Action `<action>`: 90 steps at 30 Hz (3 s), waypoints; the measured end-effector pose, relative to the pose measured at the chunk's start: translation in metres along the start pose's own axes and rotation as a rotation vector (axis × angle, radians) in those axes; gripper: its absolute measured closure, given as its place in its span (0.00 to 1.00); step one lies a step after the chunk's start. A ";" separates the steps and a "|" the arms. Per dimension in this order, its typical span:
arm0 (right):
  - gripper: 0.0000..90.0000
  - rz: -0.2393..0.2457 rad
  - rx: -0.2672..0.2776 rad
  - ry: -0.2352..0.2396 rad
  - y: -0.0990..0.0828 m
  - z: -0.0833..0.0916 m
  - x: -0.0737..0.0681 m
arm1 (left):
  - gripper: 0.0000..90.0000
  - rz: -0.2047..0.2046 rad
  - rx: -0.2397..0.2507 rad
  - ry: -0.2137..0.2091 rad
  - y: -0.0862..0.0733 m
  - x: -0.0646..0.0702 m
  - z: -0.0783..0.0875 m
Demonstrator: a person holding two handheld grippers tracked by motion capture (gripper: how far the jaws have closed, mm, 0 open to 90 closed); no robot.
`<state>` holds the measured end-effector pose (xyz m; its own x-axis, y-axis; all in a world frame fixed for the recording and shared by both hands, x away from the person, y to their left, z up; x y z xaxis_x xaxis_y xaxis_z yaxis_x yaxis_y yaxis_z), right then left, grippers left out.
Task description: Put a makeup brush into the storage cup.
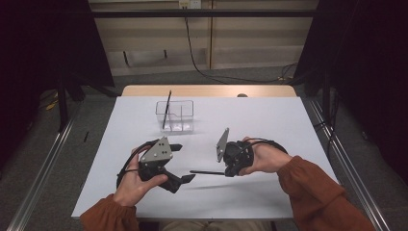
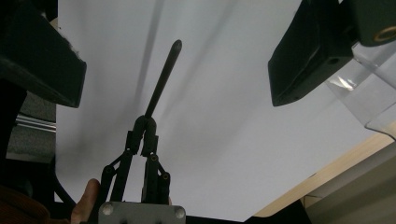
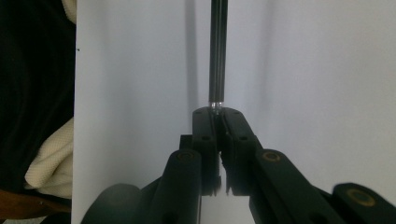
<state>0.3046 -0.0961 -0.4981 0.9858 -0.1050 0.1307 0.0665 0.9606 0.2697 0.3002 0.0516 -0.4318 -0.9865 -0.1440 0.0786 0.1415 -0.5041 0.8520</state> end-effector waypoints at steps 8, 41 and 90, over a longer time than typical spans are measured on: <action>0.94 -0.008 -0.009 0.002 -0.002 0.000 0.001 | 0.05 -0.015 -0.084 -0.031 0.000 -0.004 -0.014; 0.94 0.018 -0.075 0.007 -0.002 -0.003 0.002 | 0.06 -0.019 -0.450 -0.152 -0.026 -0.011 -0.034; 0.94 0.030 -0.059 -0.003 0.002 -0.005 0.002 | 0.92 0.035 -0.560 -0.286 -0.040 -0.008 -0.064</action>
<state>0.3072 -0.0930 -0.5016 0.9871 -0.0769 0.1406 0.0464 0.9769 0.2087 0.3075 0.0189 -0.4997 -0.9527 0.0260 0.3029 0.1196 -0.8840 0.4520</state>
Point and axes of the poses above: each handheld gripper's, and its own axes: z roughly backward along the jaws, y roughly out of its top, x roughly to its right, the point moved 10 cm from there along -z, roughly forward along the jaws, and after that the axes turned 12 degrees about -y, right-handed, at the moved point
